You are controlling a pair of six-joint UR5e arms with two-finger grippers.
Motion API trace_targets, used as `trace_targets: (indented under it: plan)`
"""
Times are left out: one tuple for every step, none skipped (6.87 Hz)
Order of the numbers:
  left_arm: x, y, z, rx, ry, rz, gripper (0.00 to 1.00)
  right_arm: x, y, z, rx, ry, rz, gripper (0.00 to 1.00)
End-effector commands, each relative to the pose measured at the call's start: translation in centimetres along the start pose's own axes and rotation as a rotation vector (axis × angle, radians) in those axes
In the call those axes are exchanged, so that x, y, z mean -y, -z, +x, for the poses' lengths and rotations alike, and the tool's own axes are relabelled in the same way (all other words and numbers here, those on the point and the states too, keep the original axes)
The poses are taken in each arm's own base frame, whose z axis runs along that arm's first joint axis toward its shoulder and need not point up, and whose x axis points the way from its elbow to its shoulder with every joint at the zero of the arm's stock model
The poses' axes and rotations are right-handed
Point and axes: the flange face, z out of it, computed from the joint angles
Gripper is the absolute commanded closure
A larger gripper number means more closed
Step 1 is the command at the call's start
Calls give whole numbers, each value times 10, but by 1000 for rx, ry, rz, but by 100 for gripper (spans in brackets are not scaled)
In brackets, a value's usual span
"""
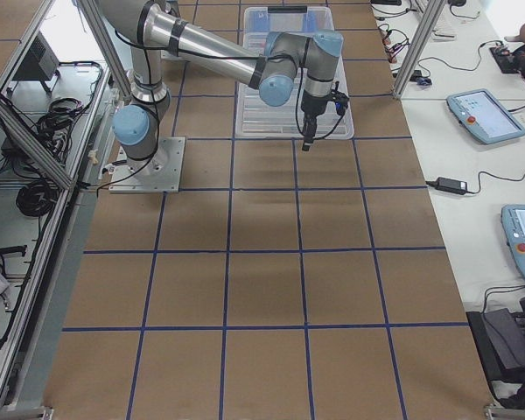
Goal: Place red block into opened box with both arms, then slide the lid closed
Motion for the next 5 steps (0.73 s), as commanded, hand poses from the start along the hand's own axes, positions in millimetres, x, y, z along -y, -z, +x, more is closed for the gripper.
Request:
trace_targets:
  plan:
    - [13, 24, -33, 69, -11, 54, 0, -2, 11, -1, 9, 2, 5, 0]
    - [32, 6, -72, 74, 70, 9, 0, -5, 33, -4, 35, -5, 51, 0]
    - [40, -23, -121, 55, 153, -44, 0, -7, 73, -22, 91, 18, 118, 0]
    - [54, -58, -166, -48, 239, -56, 0, -14, 112, -47, 137, 67, 124, 0]
    - [62, -96, -187, -91, 271, -71, 0, -25, 150, -72, 238, 71, 106, 0]
